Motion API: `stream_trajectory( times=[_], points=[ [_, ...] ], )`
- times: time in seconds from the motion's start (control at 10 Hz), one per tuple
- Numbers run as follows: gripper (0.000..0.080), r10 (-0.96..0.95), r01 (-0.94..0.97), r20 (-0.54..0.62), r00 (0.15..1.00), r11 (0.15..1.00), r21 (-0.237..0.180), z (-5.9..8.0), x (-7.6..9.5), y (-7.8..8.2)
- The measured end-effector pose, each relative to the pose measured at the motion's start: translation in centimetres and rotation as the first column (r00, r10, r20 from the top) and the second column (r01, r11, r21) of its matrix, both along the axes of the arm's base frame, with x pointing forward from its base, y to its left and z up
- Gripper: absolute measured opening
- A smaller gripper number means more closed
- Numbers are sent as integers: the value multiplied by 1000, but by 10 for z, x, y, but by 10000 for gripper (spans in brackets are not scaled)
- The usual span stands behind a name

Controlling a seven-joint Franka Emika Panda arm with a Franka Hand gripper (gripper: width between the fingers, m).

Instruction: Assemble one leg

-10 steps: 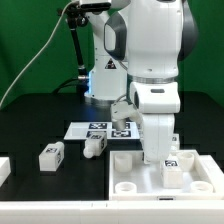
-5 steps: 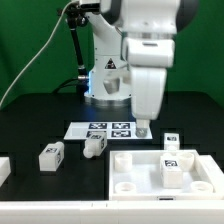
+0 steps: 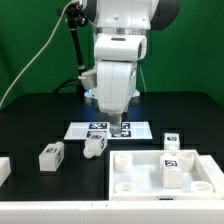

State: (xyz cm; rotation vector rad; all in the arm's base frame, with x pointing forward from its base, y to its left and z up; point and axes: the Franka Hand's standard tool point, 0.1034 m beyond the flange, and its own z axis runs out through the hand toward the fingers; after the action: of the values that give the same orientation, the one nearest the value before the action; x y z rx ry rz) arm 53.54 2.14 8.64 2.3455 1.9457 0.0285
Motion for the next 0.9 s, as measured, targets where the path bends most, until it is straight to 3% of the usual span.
stream_trajectory(
  times=[0.3, 0.5, 0.7, 0.8, 0.9],
  points=[
    [649, -197, 197, 3, 980, 980, 23, -1, 0, -4],
    [649, -404, 404, -14, 915, 913, 48, 0, 5, -57],
    [649, -588, 587, 1, 809, 807, 68, 1, 19, -96],
    [649, -674, 672, 4, 738, 736, 79, -3, 21, -108],
    [649, -734, 731, 0, 679, 677, 88, -5, 21, -109]
  ],
)
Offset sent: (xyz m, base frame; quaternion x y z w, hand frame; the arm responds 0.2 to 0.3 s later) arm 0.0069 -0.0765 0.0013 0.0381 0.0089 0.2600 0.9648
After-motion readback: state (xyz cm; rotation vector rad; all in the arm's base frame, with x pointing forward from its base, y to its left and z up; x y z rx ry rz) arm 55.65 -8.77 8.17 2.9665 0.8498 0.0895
